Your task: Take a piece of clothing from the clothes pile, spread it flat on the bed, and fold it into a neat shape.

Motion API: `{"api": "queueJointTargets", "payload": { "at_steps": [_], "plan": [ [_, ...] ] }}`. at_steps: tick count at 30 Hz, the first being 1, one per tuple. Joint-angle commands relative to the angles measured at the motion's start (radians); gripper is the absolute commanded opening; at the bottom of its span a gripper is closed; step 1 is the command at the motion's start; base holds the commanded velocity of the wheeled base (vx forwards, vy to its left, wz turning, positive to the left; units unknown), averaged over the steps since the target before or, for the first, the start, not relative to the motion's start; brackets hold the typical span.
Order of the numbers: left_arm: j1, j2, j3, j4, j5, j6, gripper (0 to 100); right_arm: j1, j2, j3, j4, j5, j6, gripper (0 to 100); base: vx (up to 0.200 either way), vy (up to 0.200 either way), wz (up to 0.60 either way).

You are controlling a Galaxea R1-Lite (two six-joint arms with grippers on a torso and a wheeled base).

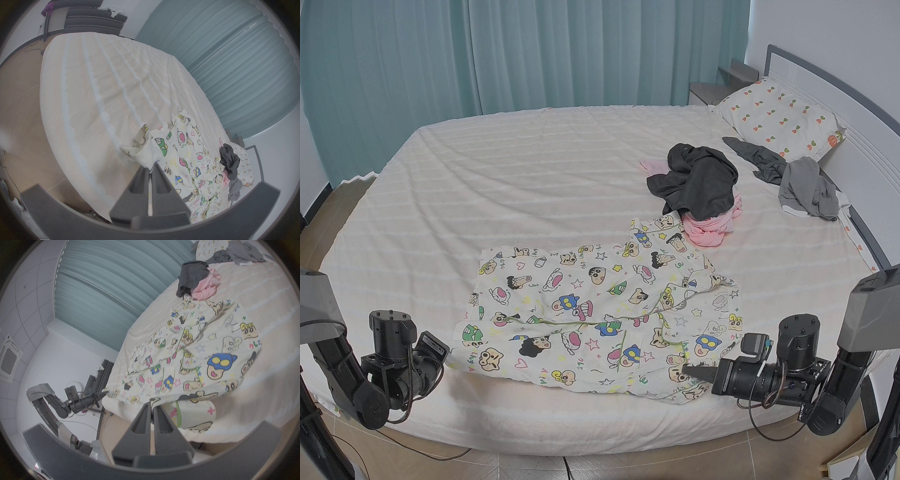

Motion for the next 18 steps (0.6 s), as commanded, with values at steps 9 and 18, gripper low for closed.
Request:
{"api": "queueJointTargets", "payload": {
  "at_steps": [9,18],
  "plan": [
    [0.024,0.034,0.005,-0.004,0.0,0.005,0,0.114,0.032,0.073,0.029,0.005,-0.001,0,0.0,0.0,0.0],
    [0.03,0.046,0.005,-0.004,0.0,0.005,0,0.061,0.021,0.119,0.04,-0.007,-0.008,100,0.0,0.0,0.0]
  ]
}}
